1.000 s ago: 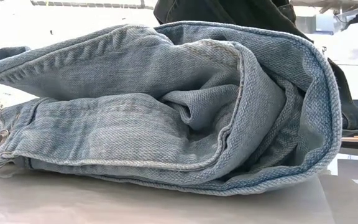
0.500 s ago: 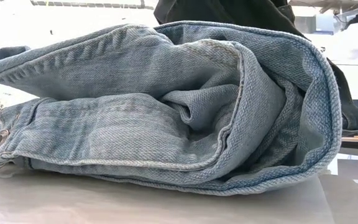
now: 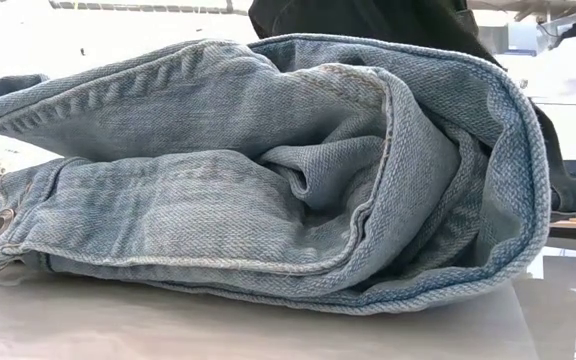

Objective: Fold Laundry from Bin
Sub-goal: Remove the dark blue pants from the red laundry bin

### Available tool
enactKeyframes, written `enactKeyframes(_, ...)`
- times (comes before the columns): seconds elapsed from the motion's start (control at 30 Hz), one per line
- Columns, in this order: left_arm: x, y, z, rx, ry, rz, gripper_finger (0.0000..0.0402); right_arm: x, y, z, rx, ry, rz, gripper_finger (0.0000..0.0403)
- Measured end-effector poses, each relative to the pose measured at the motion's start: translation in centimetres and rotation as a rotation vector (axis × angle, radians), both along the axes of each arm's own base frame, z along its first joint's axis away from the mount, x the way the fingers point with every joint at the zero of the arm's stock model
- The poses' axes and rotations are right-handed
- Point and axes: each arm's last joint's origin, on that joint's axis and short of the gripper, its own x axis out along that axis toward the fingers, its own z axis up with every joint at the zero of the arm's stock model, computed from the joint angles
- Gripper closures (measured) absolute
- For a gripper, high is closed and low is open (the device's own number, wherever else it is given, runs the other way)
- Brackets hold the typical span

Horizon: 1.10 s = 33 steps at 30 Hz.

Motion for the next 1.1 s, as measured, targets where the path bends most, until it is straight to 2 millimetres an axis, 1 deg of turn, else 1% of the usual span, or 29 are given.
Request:
enactKeyframes(0.13,-0.4,-0.8,1.2,-0.026,-0.052,-0.002,0.0396,-0.5,-0.5,0.3,0.047,-0.020,0.049,0.0354)
enactKeyframes(0.27,-1.2,-1.6,2.6,-0.019,-0.094,0.032,0.0397,-2.1,-1.4,1.9,0.043,-0.087,0.063,0.0327)
enactKeyframes(0.37,-1.7,-2.0,3.2,-0.032,-0.117,0.058,0.0398,-4.1,-2.0,3.6,0.009,-0.154,0.044,0.0305)
enactKeyframes(0.5,-2.0,-2.3,3.4,-0.044,-0.160,0.108,0.0399,-7.3,-2.8,5.9,-0.039,-0.236,-0.005,0.0277)
enactKeyframes(0.6,-2.1,-2.3,4.0,-0.047,-0.210,0.160,0.0399,-10.0,-2.7,7.4,-0.070,-0.270,-0.029,0.0262)
enactKeyframes(0.67,-2.3,-2.1,4.7,-0.066,-0.258,0.197,0.0399,-11.9,-1.9,7.9,-0.106,-0.262,-0.023,0.0256)
enactKeyframes(0.73,-2.7,-1.7,5.7,-0.093,-0.300,0.216,0.0399,-13.9,-0.6,8.0,-0.156,-0.223,-0.014,0.0254)
enactKeyframes(0.83,-3.8,-0.5,7.3,-0.145,-0.354,0.234,0.0399,-16.5,1.6,7.9,-0.244,-0.131,-0.028,0.0255)
enactKeyframes(0.93,-5.2,1.2,8.6,-0.220,-0.380,0.236,0.0399,-18.3,3.6,7.5,-0.287,-0.085,-0.062,0.0258)
enactKeyframes(1.03,-6.3,3.2,9.1,-0.301,-0.358,0.244,0.0399,-19.6,5.3,5.8,-0.285,-0.034,-0.091,0.0260)
enactKeyframes(1.1,-6.9,4.3,9.1,-0.356,-0.332,0.262,0.0399,-20.4,6.4,3.9,-0.260,0.010,-0.121,0.0260)
